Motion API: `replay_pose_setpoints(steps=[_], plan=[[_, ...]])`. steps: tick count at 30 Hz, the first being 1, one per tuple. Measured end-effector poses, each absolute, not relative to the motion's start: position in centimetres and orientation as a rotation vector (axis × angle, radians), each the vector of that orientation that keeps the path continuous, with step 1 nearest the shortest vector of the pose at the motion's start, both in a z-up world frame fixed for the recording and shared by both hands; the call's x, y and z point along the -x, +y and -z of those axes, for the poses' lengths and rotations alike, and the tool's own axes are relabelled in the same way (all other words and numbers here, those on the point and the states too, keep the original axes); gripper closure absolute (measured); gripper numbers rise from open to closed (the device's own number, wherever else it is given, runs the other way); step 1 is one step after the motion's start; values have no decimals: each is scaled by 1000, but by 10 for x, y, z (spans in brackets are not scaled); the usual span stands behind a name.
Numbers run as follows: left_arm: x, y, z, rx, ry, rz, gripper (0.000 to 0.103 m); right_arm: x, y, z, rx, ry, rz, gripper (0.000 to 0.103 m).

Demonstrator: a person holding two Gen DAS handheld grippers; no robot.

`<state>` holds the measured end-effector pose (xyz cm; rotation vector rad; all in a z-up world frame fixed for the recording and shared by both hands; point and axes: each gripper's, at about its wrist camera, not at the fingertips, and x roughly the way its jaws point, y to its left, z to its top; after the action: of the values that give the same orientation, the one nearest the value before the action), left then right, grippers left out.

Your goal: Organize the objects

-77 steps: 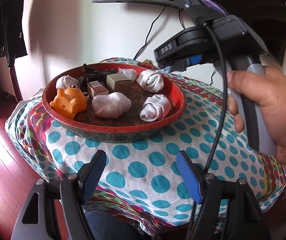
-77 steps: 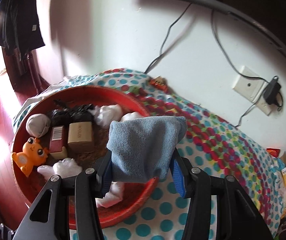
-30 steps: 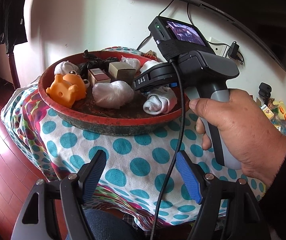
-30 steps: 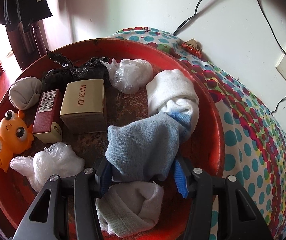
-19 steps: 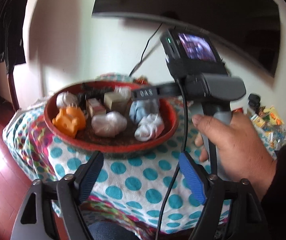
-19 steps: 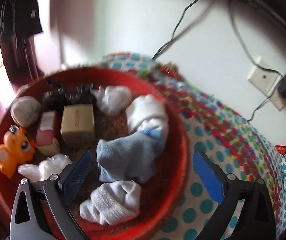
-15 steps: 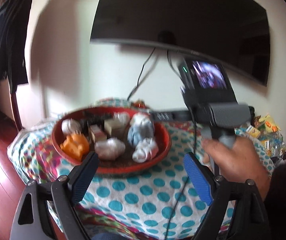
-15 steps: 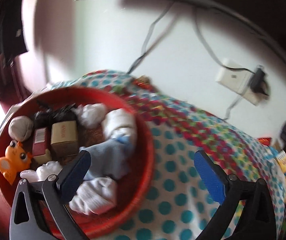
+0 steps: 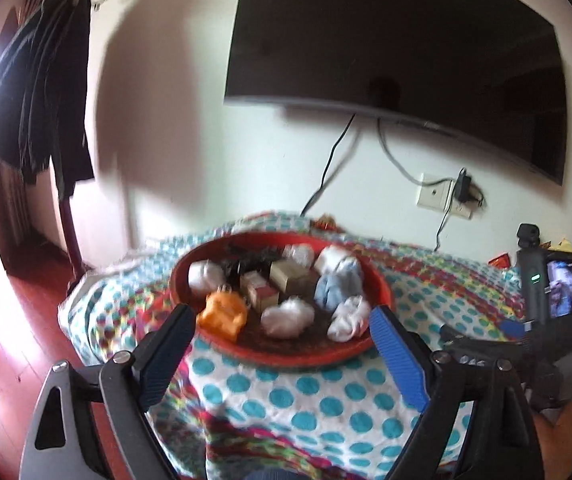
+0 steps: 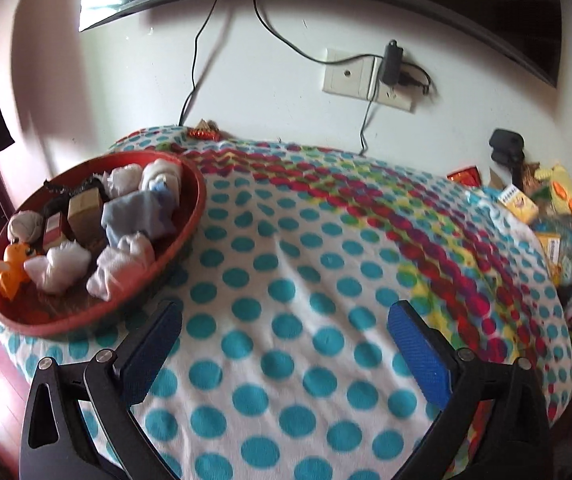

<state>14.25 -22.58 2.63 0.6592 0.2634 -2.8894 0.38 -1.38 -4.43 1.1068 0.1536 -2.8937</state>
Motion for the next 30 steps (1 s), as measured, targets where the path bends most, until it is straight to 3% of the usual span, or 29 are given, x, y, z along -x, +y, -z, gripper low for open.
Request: replay_pose_setpoints(steps=[5,13,30], plan=[[-120,-244,7,-840,315,2783,12,-17,-28,38,-1076,173,2899,0],[-113,-262,23,-905,360,2693,12,-28,-61,29,-1019,248,2885,0],[-126,-244,10,-771,237,2669,12,-35,-76,26,-987,276,2859,0]])
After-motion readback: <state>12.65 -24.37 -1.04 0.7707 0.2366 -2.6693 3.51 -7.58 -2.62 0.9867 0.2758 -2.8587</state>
